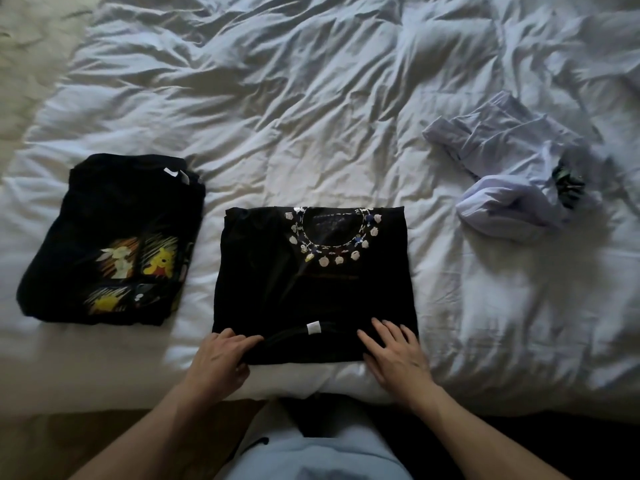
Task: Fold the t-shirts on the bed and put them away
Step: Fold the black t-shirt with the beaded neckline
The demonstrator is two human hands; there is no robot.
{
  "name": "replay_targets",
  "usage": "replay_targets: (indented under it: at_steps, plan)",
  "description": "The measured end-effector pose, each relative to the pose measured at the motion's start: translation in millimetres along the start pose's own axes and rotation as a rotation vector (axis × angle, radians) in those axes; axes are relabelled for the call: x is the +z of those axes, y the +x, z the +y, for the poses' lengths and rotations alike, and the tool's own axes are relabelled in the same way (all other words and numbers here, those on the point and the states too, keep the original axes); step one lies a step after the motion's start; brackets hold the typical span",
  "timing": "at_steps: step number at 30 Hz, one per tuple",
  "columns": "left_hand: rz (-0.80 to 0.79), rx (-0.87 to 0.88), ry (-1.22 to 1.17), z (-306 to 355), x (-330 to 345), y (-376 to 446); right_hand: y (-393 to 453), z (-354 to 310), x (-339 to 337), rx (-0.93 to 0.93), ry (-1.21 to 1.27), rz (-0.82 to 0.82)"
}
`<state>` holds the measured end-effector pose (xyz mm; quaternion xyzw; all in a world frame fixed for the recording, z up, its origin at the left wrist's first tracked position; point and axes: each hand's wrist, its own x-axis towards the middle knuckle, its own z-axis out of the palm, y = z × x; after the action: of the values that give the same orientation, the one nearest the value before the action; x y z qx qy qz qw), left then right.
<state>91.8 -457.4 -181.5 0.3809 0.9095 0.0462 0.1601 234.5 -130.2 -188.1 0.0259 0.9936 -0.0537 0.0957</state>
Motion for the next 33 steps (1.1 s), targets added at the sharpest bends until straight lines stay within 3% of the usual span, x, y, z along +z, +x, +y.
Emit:
replay_targets:
  at_steps: [3,5,8,10,13,15,18,22,26,29,33]
  plan:
    - [-0.028,0.061,-0.022,-1,-1,-7,-6,0,2,0.037,0.062,0.041]
    - [0.045,0.011,-0.139,-1,-8,-3,-2,-2,0,0.116,0.104,0.125]
    - [0.246,-0.19,-0.238,-2,-24,33,34,-4,-19,0.26,0.133,0.286]
    - [0.382,-0.349,-0.228,-7,-33,77,74,0,-29,0.259,0.134,0.338]
    - [0.43,-0.574,-0.313,-15,-47,142,136,13,-37,0.333,0.151,0.399]
    - [0.455,-0.794,-0.487,-26,-57,176,173,30,-41,0.56,0.272,0.442]
    - [0.448,-1.055,-0.814,-54,-62,209,207,64,-40,0.962,0.772,0.308]
    - [0.404,-1.084,-1.004,-85,-50,218,219,83,-35,0.908,1.081,0.232]
    - [0.568,-1.058,-1.263,-108,-41,223,226,92,-30,0.912,1.161,0.368]
    - [0.653,-1.064,-1.402,-120,-39,225,227,103,-20,0.971,1.201,0.38]
    - [0.603,-1.128,-1.656,-129,-37,226,226,118,-13,0.98,1.207,0.361]
